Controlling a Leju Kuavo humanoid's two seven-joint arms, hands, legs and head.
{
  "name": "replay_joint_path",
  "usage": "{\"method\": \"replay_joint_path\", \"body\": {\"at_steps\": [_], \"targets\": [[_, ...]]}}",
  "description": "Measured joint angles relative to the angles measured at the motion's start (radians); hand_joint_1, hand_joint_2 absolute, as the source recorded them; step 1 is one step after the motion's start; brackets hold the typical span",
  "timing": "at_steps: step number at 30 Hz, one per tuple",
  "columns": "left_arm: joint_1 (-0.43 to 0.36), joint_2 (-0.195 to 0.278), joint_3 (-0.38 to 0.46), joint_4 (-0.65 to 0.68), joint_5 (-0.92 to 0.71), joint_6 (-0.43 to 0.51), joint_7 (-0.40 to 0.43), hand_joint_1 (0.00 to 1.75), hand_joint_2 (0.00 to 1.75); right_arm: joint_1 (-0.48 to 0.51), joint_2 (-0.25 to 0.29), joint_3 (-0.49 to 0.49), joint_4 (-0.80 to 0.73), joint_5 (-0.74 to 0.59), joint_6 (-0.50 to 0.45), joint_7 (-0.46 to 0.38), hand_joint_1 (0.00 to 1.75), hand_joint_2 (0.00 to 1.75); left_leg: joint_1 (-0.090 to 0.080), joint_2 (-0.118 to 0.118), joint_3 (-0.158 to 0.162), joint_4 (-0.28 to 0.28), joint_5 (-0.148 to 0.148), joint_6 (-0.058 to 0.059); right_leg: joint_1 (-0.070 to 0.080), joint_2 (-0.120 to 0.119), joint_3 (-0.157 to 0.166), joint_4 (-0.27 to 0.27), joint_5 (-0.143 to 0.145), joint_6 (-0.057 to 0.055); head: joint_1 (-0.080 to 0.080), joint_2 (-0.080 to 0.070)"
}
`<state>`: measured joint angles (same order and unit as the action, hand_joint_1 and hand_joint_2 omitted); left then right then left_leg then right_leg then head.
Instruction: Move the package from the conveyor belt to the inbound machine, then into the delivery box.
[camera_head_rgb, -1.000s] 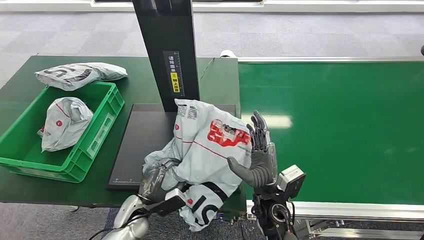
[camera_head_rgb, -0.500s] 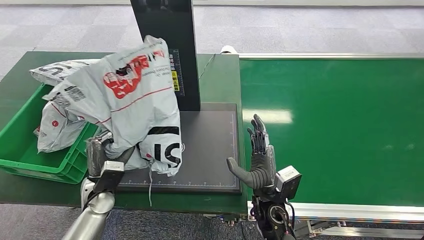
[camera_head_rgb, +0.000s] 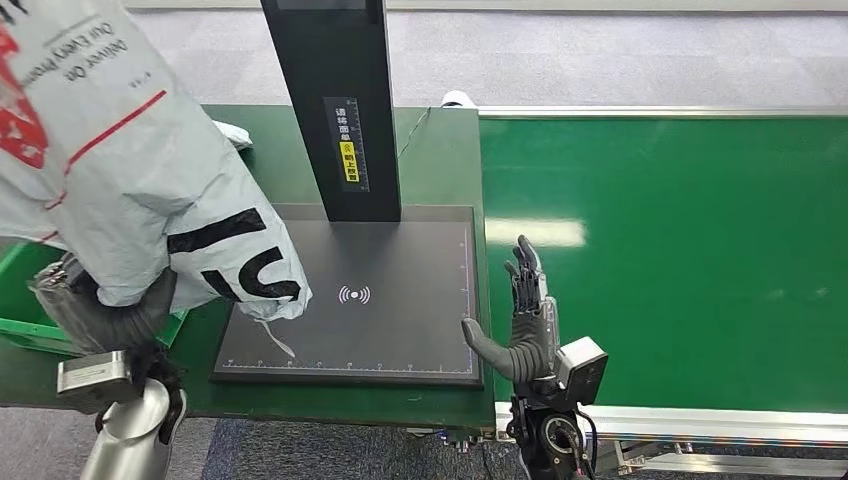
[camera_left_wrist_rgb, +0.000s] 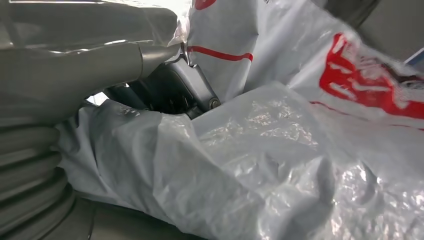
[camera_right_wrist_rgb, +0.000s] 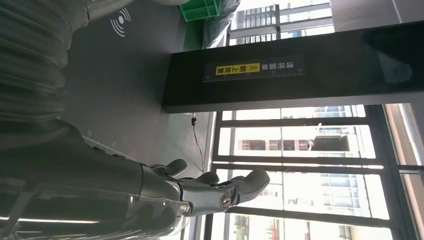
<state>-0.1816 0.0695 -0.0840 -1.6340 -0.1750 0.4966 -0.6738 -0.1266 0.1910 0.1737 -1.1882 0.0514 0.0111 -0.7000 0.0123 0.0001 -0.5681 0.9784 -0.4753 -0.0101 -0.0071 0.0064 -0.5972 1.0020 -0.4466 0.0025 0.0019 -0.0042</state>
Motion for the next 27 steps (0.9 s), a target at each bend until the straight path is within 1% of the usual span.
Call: {"method": "replay_joint_path", "body": {"at_steps": [3,6,9,11,13,16,19,22,24,27], "targets": [[-0.053,0.012,0.021,-0.02,-0.01,0.002,0.065,1.75,1.75,0.0,0.004,-0.01,-0.003,0.011,0.011,0.0,0.0,1.75,0.0,0.0,0.0,0.0,0.0,0.0,0.0,0.0,0.0,0.0,0.0,0.0,0.0,0.0],[-0.17,0.04,0.052,0.054,-0.064,-0.004,0.136,1.75,1.75,-0.001,0.01,-0.017,-0.003,0.022,0.022,0.0,0.0,1.75,0.0,-0.001,0.0,0.0,0.002,0.0,0.0,-0.001,0.0,0.0,0.001,-0.001,0.0,0.0],[-0.308,0.068,0.076,0.201,-0.167,-0.013,0.212,1.75,1.75,-0.002,0.016,-0.019,-0.003,0.03,0.036,0.0,0.0,1.75,0.0,-0.001,0.001,0.0,0.003,0.0,0.001,-0.001,0.0,0.001,0.002,-0.002,0.0,0.0],[-0.405,0.085,0.083,0.327,-0.248,-0.021,0.273,1.75,1.75,-0.004,0.018,-0.02,-0.003,0.035,0.045,0.0,0.0,1.75,0.0,-0.001,0.001,0.0,0.003,0.0,0.001,-0.001,0.0,0.001,0.002,-0.002,0.0,0.0],[-0.499,0.101,0.086,0.465,-0.314,-0.029,0.316,1.75,1.75,-0.007,0.019,-0.021,-0.003,0.038,0.052,0.0,0.0,1.75,0.0,0.0,0.001,0.0,0.003,0.0,0.001,-0.001,0.001,0.001,0.002,-0.002,0.0,0.0],[-0.615,0.12,0.09,0.653,-0.387,-0.045,0.367,1.75,1.75,-0.009,0.021,-0.024,-0.003,0.039,0.062,0.0,0.0,1.75,0.0,0.0,0.001,0.0,0.003,0.0,0.001,-0.001,0.0,0.001,0.002,-0.002,0.0,0.0],[-0.715,0.142,0.094,0.813,-0.445,-0.078,0.428,1.75,1.75,-0.01,0.021,-0.025,-0.003,0.038,0.069,0.0,0.0,1.75,0.0,0.0,0.0,0.0,0.003,-0.001,0.001,0.0,-0.001,0.001,0.002,-0.002,0.0,0.0],[-0.783,0.174,0.1,0.945,-0.476,-0.111,0.467,1.75,1.75,-0.009,0.021,-0.027,-0.003,0.036,0.069,0.0,0.0,1.75,0.0,0.002,-0.001,0.0,0.002,-0.001,0.001,0.001,-0.002,0.001,0.002,-0.002,0.0,0.0],[-0.801,0.192,0.109,1.004,-0.473,-0.124,0.468,1.75,1.75,-0.008,0.021,-0.028,-0.003,0.035,0.069,0.0,0.0,1.75,0.0,0.002,-0.001,0.0,0.002,-0.001,0.001,0.002,-0.003,0.001,0.002,-0.002,0.0,0.0],[-0.807,0.215,0.127,1.064,-0.464,-0.138,0.463,1.75,1.75,-0.007,0.021,-0.029,-0.005,0.034,0.069,0.0,0.0,1.75,0.0,0.002,-0.001,0.0,0.002,-0.001,0.001,0.002,-0.003,0.001,0.002,-0.002,0.0,0.0]]}}
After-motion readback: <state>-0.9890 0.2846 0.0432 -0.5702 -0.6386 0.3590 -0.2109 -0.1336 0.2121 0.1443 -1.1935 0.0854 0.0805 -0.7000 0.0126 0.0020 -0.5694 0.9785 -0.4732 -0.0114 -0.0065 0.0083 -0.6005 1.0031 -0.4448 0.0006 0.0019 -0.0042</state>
